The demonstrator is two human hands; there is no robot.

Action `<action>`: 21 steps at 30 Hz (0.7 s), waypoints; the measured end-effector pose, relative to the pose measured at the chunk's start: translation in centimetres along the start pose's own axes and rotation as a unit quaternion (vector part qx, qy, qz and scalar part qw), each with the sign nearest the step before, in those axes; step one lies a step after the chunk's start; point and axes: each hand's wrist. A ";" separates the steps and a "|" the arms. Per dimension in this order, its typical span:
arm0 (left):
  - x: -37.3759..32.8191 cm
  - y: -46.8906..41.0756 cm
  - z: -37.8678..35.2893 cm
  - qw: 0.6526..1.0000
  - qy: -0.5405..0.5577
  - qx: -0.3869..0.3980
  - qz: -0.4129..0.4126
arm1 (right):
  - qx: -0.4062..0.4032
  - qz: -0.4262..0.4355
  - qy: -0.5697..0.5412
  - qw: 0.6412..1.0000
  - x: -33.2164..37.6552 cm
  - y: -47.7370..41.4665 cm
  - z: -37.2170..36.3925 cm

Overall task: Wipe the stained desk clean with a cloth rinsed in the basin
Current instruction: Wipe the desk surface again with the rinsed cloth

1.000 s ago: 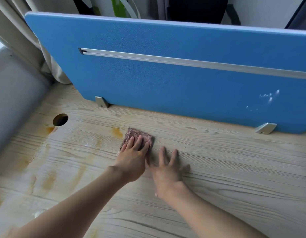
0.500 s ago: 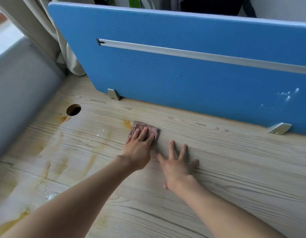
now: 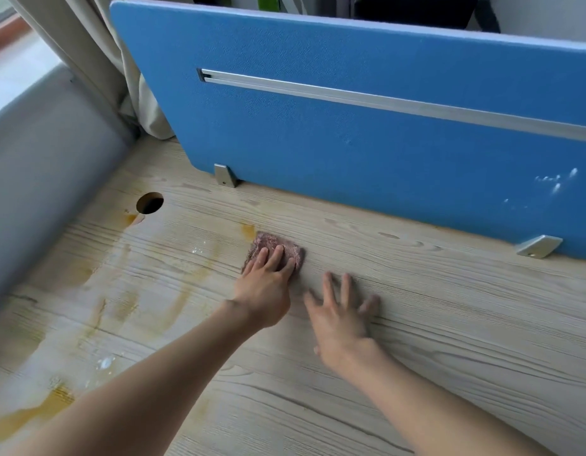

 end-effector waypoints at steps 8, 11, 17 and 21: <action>1.8 0.4 0.2 1.000 0.005 -0.012 0.013 | 0.041 0.060 0.035 0.997 1.4 1.3 -0.1; 0.9 1.6 -0.3 1.000 0.006 -0.005 0.010 | 0.044 0.055 0.041 0.997 1.5 1.3 -0.2; 2.1 2.5 -0.3 1.000 0.006 -0.011 -0.007 | 0.046 0.051 0.037 0.997 1.6 1.3 0.0; 2.1 1.8 -0.6 1.000 0.011 -0.011 0.014 | 0.049 0.051 0.048 0.996 1.6 1.3 -0.2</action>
Point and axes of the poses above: each hand's wrist, its own y-axis away from the middle knuckle, its own z-axis out of the back of the hand, x = y × z, and after that the axes turned 13 degrees about -x, right-handed
